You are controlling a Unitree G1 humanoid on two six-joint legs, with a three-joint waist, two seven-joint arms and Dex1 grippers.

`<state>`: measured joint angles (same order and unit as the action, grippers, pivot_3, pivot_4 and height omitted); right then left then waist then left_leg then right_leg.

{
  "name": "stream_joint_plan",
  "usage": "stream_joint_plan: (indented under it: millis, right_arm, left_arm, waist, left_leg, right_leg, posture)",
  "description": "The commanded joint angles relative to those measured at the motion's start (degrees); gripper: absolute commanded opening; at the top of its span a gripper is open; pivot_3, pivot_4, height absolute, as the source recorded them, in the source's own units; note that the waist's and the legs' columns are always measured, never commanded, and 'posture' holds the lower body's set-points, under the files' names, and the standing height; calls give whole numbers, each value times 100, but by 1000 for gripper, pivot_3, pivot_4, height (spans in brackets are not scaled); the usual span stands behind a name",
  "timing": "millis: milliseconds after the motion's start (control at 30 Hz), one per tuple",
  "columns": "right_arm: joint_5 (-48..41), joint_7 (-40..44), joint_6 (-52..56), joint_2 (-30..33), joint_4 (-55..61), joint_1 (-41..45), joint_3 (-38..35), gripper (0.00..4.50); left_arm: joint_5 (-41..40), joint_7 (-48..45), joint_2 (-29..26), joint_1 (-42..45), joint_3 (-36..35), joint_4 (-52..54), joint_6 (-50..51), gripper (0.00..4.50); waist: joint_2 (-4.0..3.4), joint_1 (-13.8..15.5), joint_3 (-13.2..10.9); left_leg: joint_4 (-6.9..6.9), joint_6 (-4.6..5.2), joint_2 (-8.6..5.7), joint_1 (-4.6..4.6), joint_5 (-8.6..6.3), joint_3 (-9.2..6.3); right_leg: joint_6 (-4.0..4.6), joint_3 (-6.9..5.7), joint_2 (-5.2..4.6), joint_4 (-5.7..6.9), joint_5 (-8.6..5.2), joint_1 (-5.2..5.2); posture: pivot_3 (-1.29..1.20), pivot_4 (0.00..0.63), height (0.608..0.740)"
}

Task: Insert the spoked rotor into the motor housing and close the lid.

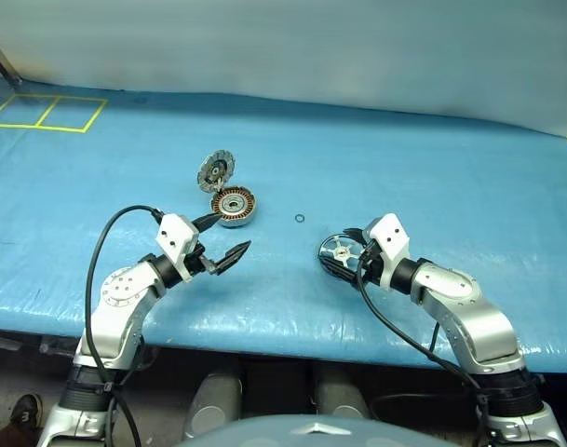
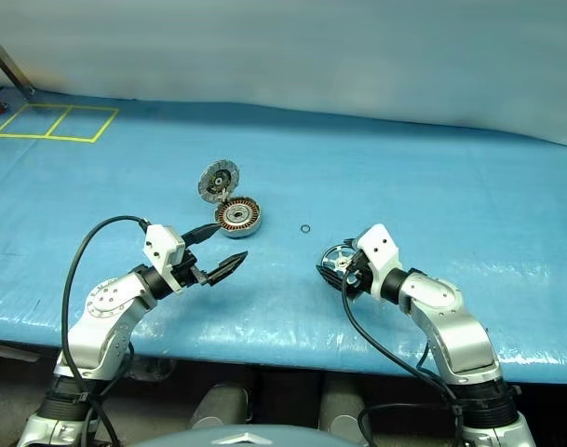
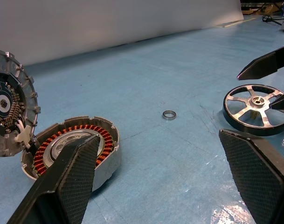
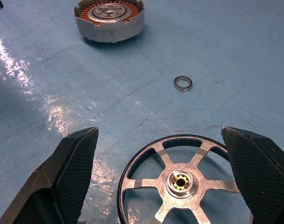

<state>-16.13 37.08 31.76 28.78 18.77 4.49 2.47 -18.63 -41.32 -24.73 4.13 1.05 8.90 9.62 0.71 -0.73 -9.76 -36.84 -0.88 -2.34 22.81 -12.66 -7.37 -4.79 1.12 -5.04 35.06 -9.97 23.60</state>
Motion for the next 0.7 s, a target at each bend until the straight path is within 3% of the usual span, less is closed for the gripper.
stream_joint_plan:
  millis: [33, 700]
  right_arm:
    - [-51, -7, -100, -6, 138, 69, -47, 4461]
    - [8, -13, -138, 10, 64, 137, 12, 4461]
  left_arm:
    - [-27, -11, -2, 64, -70, 88, -71, 4500]
    - [28, -14, -47, 101, -52, 46, -55, 4500]
  waist:
    - [0, 0, 0]
    - [0, 0, 0]
  left_leg:
    - [0, 0, 0, 0, 0, 0]
    - [0, 0, 0, 0, 0, 0]
  right_leg:
    - [0, 0, 0, 0, 0, 0]
    - [0, 0, 0, 0, 0, 0]
  posture:
    - [0, 150, 740]
    - [0, 150, 740]
